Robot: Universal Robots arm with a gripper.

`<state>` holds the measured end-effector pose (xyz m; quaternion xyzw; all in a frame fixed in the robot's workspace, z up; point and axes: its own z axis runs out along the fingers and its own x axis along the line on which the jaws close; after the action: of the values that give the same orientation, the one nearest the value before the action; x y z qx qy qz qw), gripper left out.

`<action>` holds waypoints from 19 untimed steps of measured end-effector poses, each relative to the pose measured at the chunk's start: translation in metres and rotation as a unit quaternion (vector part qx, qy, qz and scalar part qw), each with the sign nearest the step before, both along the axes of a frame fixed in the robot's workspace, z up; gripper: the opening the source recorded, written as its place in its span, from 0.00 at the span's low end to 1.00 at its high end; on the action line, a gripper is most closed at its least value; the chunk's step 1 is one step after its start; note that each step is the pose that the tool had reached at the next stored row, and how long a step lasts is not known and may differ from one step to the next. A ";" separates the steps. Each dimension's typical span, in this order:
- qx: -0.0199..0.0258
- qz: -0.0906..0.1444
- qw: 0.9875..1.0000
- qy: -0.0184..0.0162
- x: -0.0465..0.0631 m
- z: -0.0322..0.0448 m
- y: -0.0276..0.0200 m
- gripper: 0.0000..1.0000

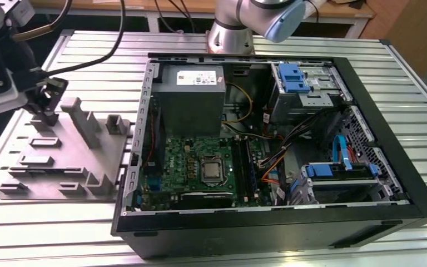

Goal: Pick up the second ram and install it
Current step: 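Reach for the second ram, then pick up the second ram and move it above second insertion slot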

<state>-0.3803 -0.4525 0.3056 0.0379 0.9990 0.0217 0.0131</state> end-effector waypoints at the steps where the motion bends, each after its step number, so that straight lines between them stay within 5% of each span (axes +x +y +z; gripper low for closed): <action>1: 0.000 0.000 1.000 0.000 -0.003 -0.0012 -0.0002 0.10; 12: 0.000 0.000 1.000 0.000 -0.023 -0.0196 -0.0050 0.10; 19: 0.000 0.000 1.000 0.000 -0.024 -0.0216 -0.0051 0.10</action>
<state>-0.4041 -0.4577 0.2840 0.0379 0.9990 0.0217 0.0128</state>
